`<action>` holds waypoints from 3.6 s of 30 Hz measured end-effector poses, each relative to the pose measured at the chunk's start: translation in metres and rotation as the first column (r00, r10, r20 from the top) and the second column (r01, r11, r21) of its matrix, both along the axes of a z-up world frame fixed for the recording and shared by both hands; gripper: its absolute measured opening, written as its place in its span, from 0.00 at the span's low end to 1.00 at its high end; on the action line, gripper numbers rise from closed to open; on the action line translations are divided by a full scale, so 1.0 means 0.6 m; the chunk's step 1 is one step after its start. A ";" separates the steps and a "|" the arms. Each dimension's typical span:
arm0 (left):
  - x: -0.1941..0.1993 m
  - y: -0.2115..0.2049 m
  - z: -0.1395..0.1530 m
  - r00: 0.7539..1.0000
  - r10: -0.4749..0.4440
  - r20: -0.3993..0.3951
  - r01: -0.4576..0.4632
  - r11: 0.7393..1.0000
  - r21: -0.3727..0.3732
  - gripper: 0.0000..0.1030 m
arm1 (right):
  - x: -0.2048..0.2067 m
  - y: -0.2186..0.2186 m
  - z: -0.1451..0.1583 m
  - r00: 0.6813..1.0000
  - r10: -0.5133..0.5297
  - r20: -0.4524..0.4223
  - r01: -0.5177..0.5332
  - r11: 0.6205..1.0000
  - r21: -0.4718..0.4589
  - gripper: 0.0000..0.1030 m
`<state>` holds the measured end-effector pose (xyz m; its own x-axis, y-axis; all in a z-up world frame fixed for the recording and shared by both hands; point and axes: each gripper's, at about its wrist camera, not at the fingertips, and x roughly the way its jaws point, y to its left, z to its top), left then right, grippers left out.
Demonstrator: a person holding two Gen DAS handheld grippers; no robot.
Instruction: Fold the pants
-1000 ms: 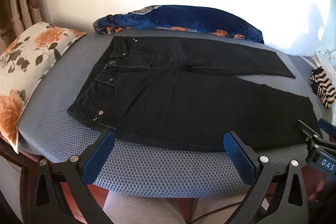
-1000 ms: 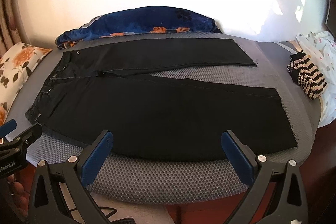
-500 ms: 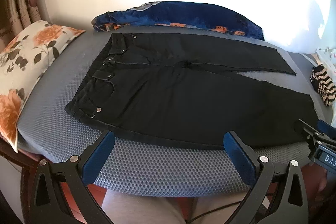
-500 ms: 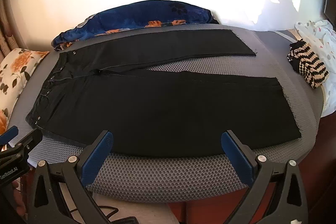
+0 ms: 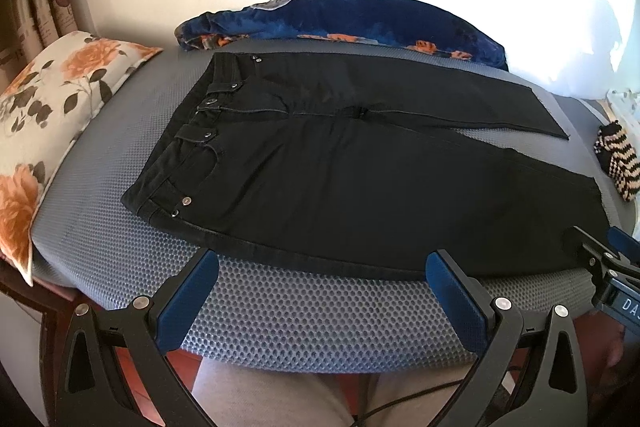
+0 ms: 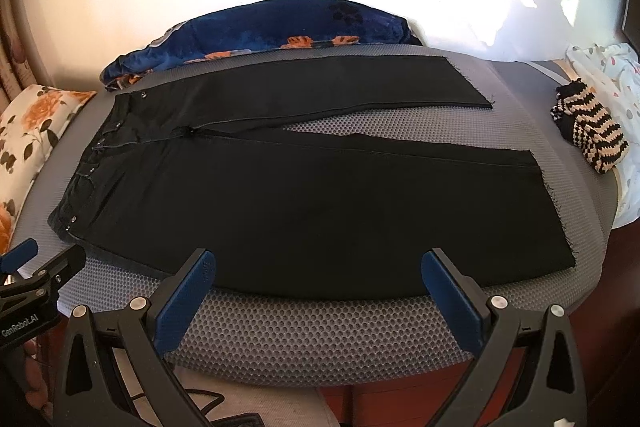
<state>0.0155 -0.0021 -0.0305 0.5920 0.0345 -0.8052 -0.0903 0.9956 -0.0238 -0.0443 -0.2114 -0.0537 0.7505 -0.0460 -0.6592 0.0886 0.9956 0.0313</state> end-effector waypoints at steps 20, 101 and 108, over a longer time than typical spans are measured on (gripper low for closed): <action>0.006 0.008 -0.006 1.000 0.001 -0.014 -0.001 1.000 -0.013 1.00 | 0.003 0.001 0.002 1.000 -0.017 -0.003 0.017 1.000 0.000 0.99; 0.555 0.432 -0.024 0.944 -0.238 0.228 0.329 0.722 -0.609 0.08 | 0.655 0.132 0.079 0.692 0.703 -0.163 -0.719 0.692 -0.067 0.99; 0.512 0.432 0.003 0.933 -0.261 0.246 0.358 0.732 -0.580 0.08 | 0.745 0.164 0.084 0.470 0.823 -0.320 -0.867 0.498 0.010 0.94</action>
<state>0.3227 0.2570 -0.0286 0.5881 -0.6364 -0.4991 0.2725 0.7370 -0.6185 0.4027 -0.1131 -0.0034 0.2818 0.4150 -0.8651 -0.8162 0.5777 0.0112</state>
